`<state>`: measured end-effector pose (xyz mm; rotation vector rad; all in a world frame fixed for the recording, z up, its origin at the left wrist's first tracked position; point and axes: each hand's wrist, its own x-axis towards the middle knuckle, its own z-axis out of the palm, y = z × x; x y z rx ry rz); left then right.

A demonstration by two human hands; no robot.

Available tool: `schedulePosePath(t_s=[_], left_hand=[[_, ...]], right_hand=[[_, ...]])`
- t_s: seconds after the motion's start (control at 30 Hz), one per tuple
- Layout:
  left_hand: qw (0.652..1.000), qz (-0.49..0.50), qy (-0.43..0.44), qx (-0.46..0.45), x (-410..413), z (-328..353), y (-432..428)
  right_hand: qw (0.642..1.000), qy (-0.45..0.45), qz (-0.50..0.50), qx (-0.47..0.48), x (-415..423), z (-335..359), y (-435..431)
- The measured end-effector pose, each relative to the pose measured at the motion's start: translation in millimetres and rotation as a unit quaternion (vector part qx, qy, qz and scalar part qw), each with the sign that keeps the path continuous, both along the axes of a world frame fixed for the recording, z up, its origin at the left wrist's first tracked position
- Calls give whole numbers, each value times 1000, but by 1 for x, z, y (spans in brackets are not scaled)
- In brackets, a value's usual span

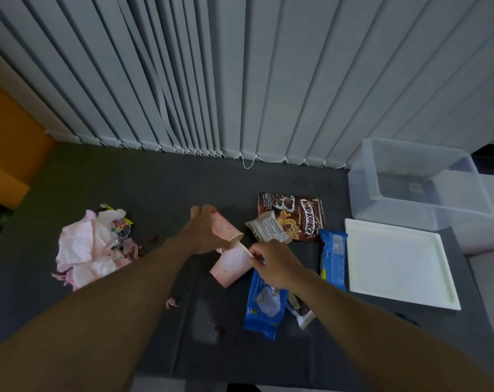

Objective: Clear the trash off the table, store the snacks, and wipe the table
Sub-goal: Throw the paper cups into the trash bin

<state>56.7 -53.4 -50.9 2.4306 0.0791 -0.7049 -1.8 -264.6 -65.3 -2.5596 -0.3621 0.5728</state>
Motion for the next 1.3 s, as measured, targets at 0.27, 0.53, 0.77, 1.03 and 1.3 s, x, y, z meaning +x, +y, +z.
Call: schedulePosePath(t_s=[0.27, 0.53, 0.77, 1.03, 1.3], left_hand=[[996, 71, -41, 24, -20, 13, 24], [979, 180, -81, 52, -62, 36, 79], [960, 253, -115, 41, -108, 61, 139], [918, 375, -109, 62, -189, 72, 232], [865, 491, -84, 65, -285, 58, 311]], right_hand=[[999, 3, -11, 42, 9, 11, 13], [996, -36, 13, 76, 14, 36, 59], [988, -74, 68, 120, 16, 50, 125], [974, -58, 178, 126, -16, 59, 234], [963, -69, 233, 114, -73, 59, 337]])
